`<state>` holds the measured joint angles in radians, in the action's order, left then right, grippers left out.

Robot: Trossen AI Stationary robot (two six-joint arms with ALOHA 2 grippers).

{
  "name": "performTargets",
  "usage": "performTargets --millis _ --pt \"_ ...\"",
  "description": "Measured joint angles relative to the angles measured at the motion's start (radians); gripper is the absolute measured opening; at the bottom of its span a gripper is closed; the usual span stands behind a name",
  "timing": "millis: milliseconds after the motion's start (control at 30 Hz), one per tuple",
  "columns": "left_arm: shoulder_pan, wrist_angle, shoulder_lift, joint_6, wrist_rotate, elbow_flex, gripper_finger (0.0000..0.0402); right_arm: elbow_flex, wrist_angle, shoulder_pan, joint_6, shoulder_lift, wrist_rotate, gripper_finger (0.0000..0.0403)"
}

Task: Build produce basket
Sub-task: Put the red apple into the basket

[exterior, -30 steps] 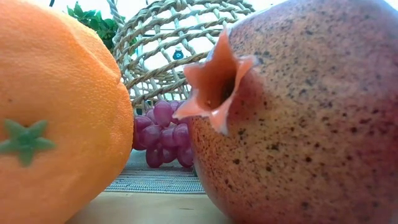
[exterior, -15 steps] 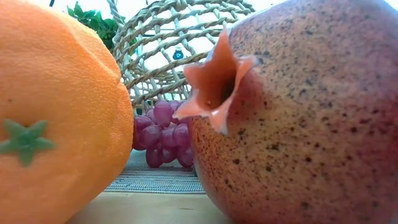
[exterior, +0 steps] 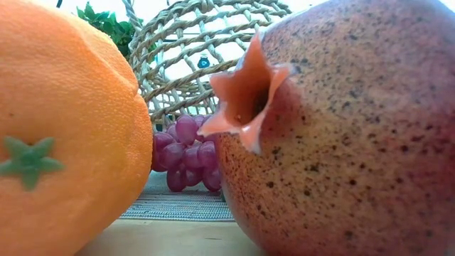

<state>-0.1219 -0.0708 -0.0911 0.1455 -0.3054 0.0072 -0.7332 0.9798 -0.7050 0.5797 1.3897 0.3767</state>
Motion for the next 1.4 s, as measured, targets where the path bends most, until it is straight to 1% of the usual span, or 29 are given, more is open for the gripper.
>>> performTargets --millis 200,433,633,833,1000,1133,1233,1400 --pt "0.0 0.0 0.0 0.0 0.0 0.0 0.0392 -0.026 0.001 0.032 -0.017 -0.073 -0.055 0.0353" --pt "0.0 0.0 0.0 0.0 0.0 0.0 0.0392 -0.089 -0.064 0.105 -0.034 -0.236 -0.226 0.0353" --pt "0.0 0.0 0.0 0.0 0.0 0.0 0.0392 -0.128 -0.223 0.202 -0.033 -0.39 -0.348 0.0353" --pt "0.0 0.0 0.0 0.0 0.0 0.0 0.0392 -0.135 -0.47 0.331 -0.057 -0.495 -0.425 0.0352" --pt "0.0 0.0 0.0 0.0 0.0 0.0 0.0392 -0.135 -0.675 0.462 -0.087 -0.508 -0.451 0.0352" --pt "0.0 0.0 0.0 0.0 0.0 0.0 0.0392 -0.135 -0.806 0.562 -0.132 -0.504 -0.446 0.0352" --pt "0.0 0.0 0.0 0.0 0.0 0.0 0.0392 -0.135 -0.882 0.634 -0.183 -0.504 -0.39 0.0352" --pt "0.0 0.0 0.0 0.0 0.0 0.0 0.0392 -0.136 -0.957 0.743 -0.293 -0.495 -0.251 0.0352"
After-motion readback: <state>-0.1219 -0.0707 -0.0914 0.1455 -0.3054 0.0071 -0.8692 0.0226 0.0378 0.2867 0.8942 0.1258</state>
